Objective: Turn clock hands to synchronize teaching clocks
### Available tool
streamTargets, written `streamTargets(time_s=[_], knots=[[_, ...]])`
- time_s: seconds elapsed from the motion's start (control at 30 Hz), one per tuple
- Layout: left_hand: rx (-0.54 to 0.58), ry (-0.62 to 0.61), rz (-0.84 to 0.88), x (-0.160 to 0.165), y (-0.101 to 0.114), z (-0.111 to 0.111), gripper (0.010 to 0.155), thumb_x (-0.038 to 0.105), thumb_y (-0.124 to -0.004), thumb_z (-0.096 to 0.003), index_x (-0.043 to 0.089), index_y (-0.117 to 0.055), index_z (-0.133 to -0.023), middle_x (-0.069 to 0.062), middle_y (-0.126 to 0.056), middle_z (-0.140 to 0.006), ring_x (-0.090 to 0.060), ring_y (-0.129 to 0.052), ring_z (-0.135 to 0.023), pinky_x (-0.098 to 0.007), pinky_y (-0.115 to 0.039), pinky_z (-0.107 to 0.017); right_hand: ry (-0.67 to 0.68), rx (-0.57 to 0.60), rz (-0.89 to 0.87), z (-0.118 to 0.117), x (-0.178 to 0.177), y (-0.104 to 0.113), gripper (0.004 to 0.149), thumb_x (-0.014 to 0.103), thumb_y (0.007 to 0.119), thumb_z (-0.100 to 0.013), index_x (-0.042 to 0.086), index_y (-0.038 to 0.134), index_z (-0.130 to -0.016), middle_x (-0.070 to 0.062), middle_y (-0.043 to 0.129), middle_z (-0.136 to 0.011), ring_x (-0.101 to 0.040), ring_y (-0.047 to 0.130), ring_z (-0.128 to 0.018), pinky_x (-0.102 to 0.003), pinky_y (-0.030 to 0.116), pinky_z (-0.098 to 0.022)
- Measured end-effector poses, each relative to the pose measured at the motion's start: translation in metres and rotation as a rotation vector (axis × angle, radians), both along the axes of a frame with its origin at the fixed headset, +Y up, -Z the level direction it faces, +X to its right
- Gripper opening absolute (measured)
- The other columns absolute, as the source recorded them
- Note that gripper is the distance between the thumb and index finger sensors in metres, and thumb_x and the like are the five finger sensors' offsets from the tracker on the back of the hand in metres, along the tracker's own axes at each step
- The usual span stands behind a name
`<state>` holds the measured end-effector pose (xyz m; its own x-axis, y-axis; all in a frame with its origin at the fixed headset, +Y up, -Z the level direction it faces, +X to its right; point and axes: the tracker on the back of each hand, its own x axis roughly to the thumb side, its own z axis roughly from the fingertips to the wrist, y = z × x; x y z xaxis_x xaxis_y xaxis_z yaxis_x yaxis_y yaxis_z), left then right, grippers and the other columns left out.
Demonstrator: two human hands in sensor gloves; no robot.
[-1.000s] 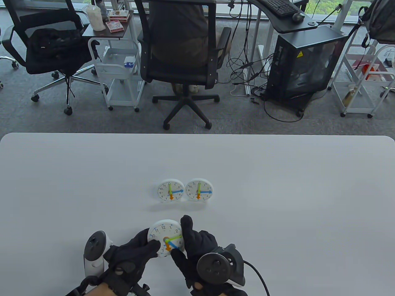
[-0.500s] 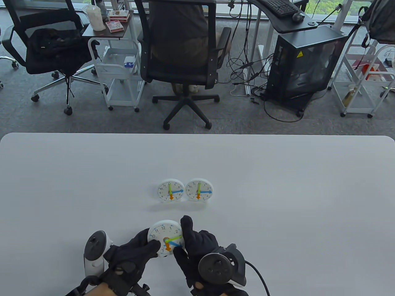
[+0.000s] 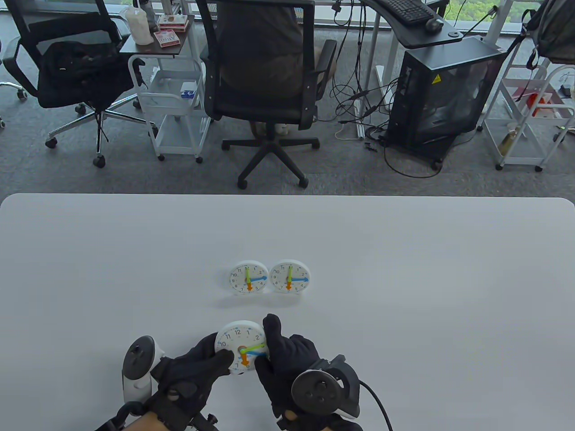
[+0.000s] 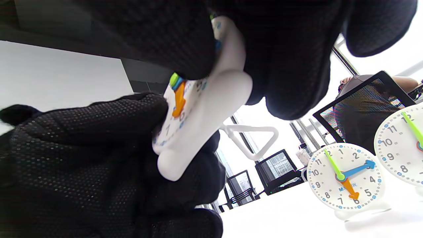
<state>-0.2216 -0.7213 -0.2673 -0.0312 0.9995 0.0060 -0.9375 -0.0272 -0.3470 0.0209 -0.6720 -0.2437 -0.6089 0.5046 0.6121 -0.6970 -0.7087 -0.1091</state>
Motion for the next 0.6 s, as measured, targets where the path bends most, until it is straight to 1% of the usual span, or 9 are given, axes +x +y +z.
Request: streamTargets(time_s=[0.17,0.23,0.6], knots=[[0.0,-0.008,0.004,0.0005,0.0001,0.0006,0.051,0.041,-0.082,-0.0516,0.018,-0.07,-0.096,-0.008,-0.1,-0.083,-0.04,-0.099,-0.071,-0.067,-0.066,-0.059,-0.005,0.015,-0.018,0.0005,0.0015,0.0009,0.072,0.03,0.078,-0.049,-0.013,0.049,-0.099,-0.015,0.09,-0.076,-0.034,0.102,-0.053,-0.065,0.072,-0.05],[0.001,-0.01,0.004,0.0006,0.0,0.0006,0.051,0.041,-0.082,-0.0517,0.018,-0.07,-0.096,-0.007,-0.1,-0.083,-0.04,-0.099,-0.071,-0.067,-0.066,-0.059,-0.005,0.016,-0.023,0.0004,0.002,0.0008,0.071,0.03,0.078,-0.05,-0.013,0.051,-0.099,-0.014,0.091,-0.075,-0.033,0.103,-0.052,-0.065,0.072,-0.049],[0.025,-0.021,-0.008,0.0017,0.0007,0.0014,0.051,0.041,-0.082,-0.0516,0.018,-0.07,-0.096,-0.007,-0.1,-0.082,-0.04,-0.099,-0.07,-0.067,-0.066,-0.059,-0.021,0.039,-0.057,0.0009,0.0057,0.0023,0.065,0.031,0.076,-0.05,-0.012,0.06,-0.096,-0.012,0.095,-0.069,-0.031,0.105,-0.046,-0.064,0.075,-0.048]])
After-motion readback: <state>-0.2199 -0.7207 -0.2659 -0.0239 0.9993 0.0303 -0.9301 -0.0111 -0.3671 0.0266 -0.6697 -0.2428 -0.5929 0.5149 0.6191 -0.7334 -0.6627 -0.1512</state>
